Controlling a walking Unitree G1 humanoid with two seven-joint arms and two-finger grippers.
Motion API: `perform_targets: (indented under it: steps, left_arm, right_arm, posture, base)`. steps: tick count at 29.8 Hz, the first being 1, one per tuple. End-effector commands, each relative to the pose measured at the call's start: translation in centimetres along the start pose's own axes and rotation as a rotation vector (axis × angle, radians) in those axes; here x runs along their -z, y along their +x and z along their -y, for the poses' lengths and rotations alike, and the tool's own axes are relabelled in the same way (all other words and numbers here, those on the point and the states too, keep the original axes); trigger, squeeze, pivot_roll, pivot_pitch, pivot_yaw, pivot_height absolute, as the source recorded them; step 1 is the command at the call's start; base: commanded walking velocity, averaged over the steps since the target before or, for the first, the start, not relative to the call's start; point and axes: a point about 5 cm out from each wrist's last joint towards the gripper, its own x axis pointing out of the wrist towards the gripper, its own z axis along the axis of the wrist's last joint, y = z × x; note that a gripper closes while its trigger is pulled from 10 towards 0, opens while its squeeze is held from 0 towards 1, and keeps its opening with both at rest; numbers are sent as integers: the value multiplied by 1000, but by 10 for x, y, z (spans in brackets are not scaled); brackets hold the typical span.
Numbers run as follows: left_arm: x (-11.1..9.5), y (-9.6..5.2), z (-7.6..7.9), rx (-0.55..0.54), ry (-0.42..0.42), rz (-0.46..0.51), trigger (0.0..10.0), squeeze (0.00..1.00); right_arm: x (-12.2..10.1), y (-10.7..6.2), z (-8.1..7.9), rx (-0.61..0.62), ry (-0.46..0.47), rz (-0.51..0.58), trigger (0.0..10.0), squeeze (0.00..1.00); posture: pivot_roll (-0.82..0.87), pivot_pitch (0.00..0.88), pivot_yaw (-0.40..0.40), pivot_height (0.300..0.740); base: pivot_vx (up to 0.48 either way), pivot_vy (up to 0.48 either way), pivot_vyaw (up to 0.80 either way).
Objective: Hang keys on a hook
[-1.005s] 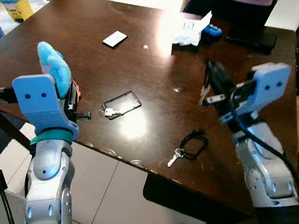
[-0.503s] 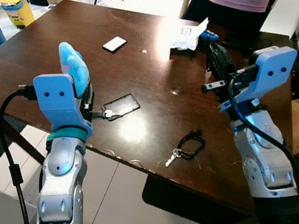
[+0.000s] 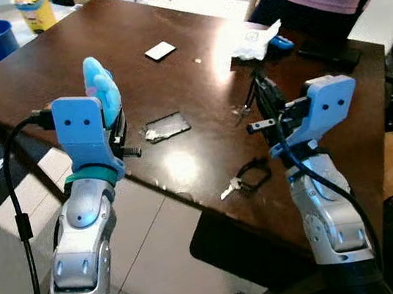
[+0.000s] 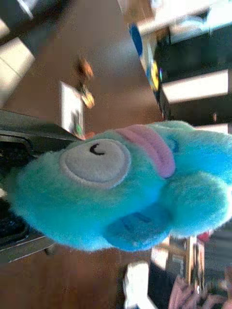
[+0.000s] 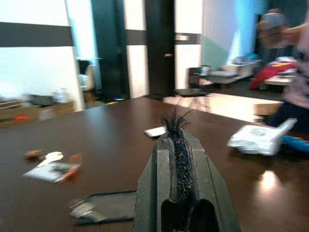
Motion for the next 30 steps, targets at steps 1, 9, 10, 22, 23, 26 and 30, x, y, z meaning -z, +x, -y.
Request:
perform_targets:
  steps: [1,9,10,22,23,26,30]
  left_arm:
    - [2,-1,-2,-11,12,-5,10000,0]
    - [3,-1,-2,-16,13,-7,10000,0]
    - [3,-1,-2,-16,13,-7,10000,0]
    - [5,0,-5,-30,21,-12,10000,0]
    - [5,0,-5,-30,21,-12,10000,0]
    - [4,0,-4,-30,27,-20,10000,0]
    - [3,-1,-3,-25,26,-23,10000,0]
  right_arm:
    - [5,-1,-1,1,1,-21,10000,0]
    - [6,0,-4,-9,-16,-36,10000,0]
    - [6,0,-4,-9,-16,-36,10000,0]
    - [8,5,-5,-29,-58,-30,10000,0]
    - [8,5,-5,-29,-58,-30,10000,0]
    - [8,6,-5,-39,-36,-35,10000,0]
    - [8,6,-6,-41,-33,-35,10000,0]
  posture:
    - [69,17,46,740]
    - [69,17,46,740]
    - [69,17,46,740]
    - [81,11,38,740]
    - [81,11,38,740]
    - [83,10,38,740]
    - [86,14,37,740]
  base:
    - [-420,0,0]
    - [-421,0,0]
    - [-424,0,0]
    - [-339,0,0]
    - [0,0,0]
    - [0,0,790]
    - [0,0,791]
